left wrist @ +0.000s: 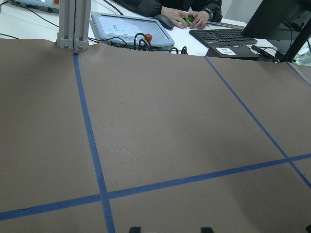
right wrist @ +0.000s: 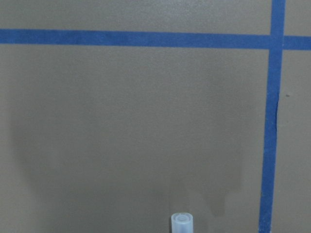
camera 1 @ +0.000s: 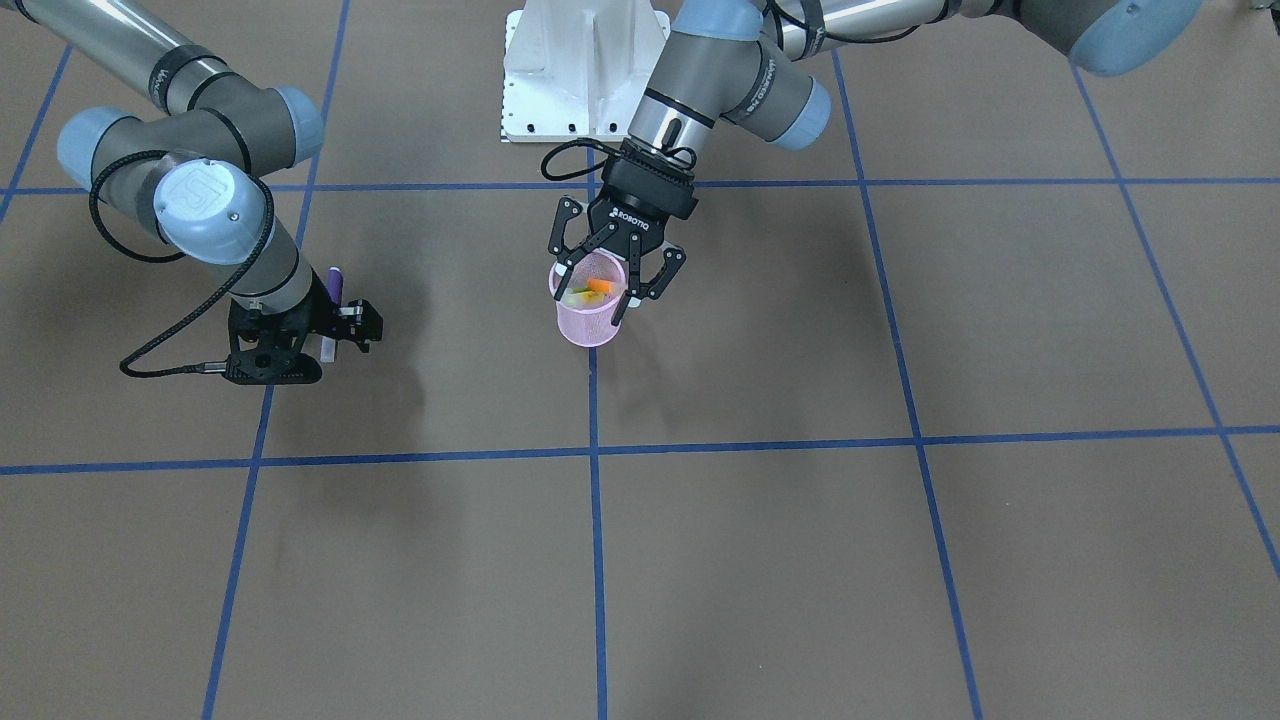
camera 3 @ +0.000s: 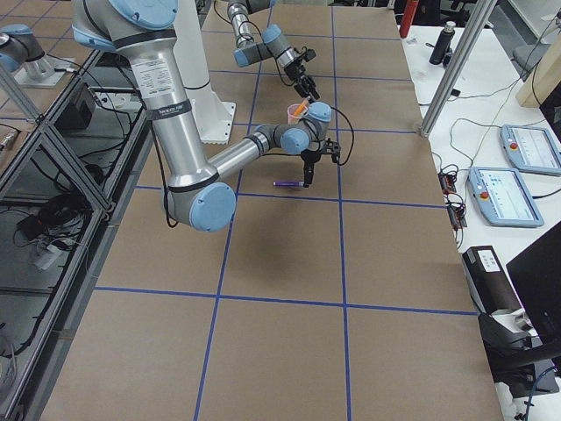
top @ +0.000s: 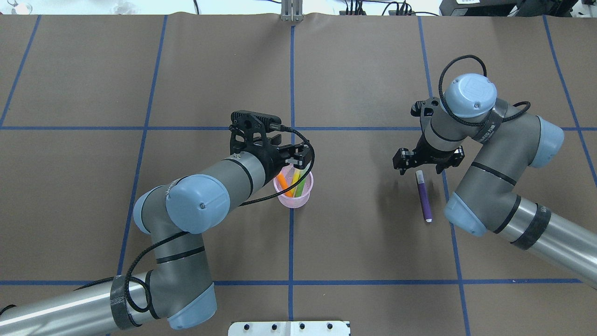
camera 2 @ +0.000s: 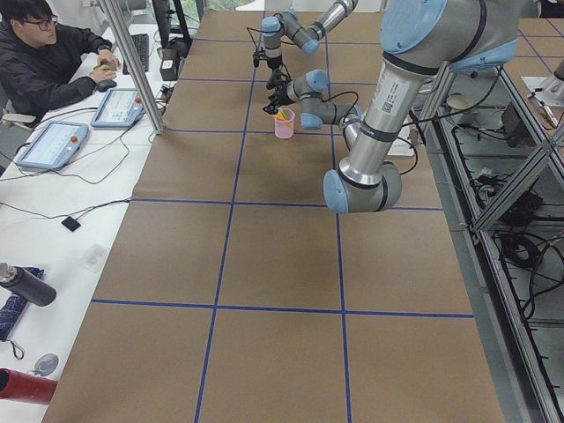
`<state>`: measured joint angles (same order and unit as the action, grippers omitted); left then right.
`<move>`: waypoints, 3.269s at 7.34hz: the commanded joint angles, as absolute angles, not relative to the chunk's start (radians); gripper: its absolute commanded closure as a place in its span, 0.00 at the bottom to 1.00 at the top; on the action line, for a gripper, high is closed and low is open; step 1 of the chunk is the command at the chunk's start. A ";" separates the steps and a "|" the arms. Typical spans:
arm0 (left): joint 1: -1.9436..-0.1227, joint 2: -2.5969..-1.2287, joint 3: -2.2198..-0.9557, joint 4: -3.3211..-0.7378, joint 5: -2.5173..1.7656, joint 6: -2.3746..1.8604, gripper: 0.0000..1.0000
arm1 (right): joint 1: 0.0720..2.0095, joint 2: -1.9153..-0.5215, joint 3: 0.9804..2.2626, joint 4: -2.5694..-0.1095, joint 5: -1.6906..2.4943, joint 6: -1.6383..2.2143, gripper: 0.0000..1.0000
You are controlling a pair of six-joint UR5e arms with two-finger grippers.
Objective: Collect pens into pen holder
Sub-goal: 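Lower the orange marker into the cup with left while right descends, then open the left gripper over the cup while the right grasps the purple marker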
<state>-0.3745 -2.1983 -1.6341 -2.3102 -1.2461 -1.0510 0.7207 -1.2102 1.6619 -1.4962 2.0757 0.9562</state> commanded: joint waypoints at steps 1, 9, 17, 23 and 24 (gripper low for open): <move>-0.376 -2.200 -1.649 -2.307 -1.249 -1.048 0.01 | 0.712 -1.210 1.655 -1.491 2.074 0.957 0.06; -0.406 -2.200 -1.689 -2.290 -1.292 -1.045 0.01 | 0.706 -1.238 1.655 -1.450 2.080 0.957 0.29; -0.405 -2.198 -1.689 -2.290 -1.293 -1.046 0.06 | 0.706 -1.250 1.658 -1.448 2.080 0.960 0.69; -0.460 -2.197 -1.704 -2.283 -1.395 -1.046 0.16 | 0.706 -1.244 1.738 -1.450 2.086 0.959 1.00; -0.530 -2.191 -1.726 -2.207 -1.523 -1.046 0.11 | 0.728 -1.244 1.764 -1.448 2.104 0.959 1.00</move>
